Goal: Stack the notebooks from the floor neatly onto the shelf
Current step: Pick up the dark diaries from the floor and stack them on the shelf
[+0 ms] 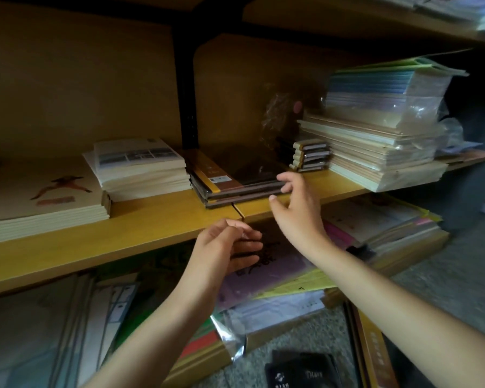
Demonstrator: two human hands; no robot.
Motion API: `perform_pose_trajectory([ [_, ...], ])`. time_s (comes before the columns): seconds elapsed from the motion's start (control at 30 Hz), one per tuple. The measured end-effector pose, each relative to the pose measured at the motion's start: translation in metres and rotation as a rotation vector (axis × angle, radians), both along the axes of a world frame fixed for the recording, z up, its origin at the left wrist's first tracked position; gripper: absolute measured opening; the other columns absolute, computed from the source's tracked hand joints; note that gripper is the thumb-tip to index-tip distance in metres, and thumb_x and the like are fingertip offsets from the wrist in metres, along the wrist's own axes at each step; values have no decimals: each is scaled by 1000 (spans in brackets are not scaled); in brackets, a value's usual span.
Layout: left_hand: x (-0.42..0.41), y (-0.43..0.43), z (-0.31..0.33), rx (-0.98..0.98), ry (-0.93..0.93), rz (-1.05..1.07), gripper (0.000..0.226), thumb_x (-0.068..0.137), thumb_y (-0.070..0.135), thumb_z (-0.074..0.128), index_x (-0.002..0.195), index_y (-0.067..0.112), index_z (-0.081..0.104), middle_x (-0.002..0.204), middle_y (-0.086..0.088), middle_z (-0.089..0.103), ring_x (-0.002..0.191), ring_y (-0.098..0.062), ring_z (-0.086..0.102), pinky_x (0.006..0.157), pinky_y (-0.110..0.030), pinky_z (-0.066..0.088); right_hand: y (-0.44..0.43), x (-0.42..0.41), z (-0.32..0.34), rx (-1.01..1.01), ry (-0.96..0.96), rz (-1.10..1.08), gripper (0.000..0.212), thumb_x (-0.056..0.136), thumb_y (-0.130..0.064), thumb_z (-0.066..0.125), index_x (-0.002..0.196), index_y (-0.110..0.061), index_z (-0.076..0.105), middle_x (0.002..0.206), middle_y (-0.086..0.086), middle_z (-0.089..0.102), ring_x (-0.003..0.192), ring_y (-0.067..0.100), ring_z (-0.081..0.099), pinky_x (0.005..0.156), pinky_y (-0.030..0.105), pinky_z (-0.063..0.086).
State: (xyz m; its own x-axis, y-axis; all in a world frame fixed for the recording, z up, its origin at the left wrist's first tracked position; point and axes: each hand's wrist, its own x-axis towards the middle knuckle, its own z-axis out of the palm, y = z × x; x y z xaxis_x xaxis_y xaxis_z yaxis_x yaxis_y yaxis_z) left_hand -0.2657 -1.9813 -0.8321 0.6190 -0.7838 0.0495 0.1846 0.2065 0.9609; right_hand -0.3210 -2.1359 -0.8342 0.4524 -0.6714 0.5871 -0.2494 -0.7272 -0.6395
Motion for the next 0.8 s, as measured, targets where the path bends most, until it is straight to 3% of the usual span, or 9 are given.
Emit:
perform_pose_trajectory([
  [0.07,-10,-5,-14,73,-120,-77,25,96,3,40,79,8,58,78,-7,69,66,-12,65,59,-22,53,0,-24,-18,-48,-141,14,27,84,-7,56,107,-21,51,92,-4,48,86,11,46,82,28,42],
  [0.13,-21,-11,-33,153,-300,-204,23,96,3,41,80,10,57,78,-3,67,66,-7,63,61,-20,51,-5,-55,-47,-61,-163,37,27,81,-1,53,99,-21,51,85,-3,48,77,8,47,74,23,41],
  [0.27,-49,-20,-82,257,-549,-467,21,90,5,50,76,16,58,75,1,64,65,-3,60,65,-24,47,-19,-139,-123,0,117,-58,27,81,4,53,94,-19,54,82,-9,49,76,7,47,68,19,35],
  [0.37,-66,-24,-112,284,-728,-634,16,85,10,49,81,18,62,80,-2,66,75,-13,64,73,-31,51,-35,-208,-186,136,427,-279,24,78,1,64,99,-10,60,93,6,58,89,20,55,74,24,37],
  [0.43,-73,-26,-126,305,-896,-716,16,85,14,50,86,19,65,84,2,68,80,-14,65,75,-32,52,-44,-247,-221,304,600,-438,35,76,-10,70,109,-5,59,106,16,59,104,32,55,85,35,41],
  [0.57,-81,-30,-142,364,-1084,-757,15,90,15,55,93,25,66,92,8,69,82,-6,61,73,-29,49,-47,-301,-265,630,768,-674,76,72,-47,75,127,-2,48,128,20,47,125,34,39,99,35,34],
  [0.63,-82,-33,-148,392,-1106,-766,16,91,16,55,95,28,65,94,12,68,83,-3,60,74,-27,49,-49,-311,-274,762,753,-700,100,61,-68,71,132,-3,43,131,20,43,128,34,35,101,38,34],
  [0.7,-82,-37,-154,412,-1093,-771,16,91,15,55,95,26,66,93,12,67,83,-2,61,75,-28,50,-55,-317,-283,884,669,-711,115,51,-76,69,135,-2,41,134,20,42,129,32,36,102,38,34],
  [0.8,-85,-45,-163,431,-1083,-785,16,91,15,54,95,25,66,93,11,67,84,-2,61,75,-30,51,-69,-326,-297,905,541,-787,136,24,-93,59,125,-2,52,126,21,54,118,29,52,96,37,46],
])
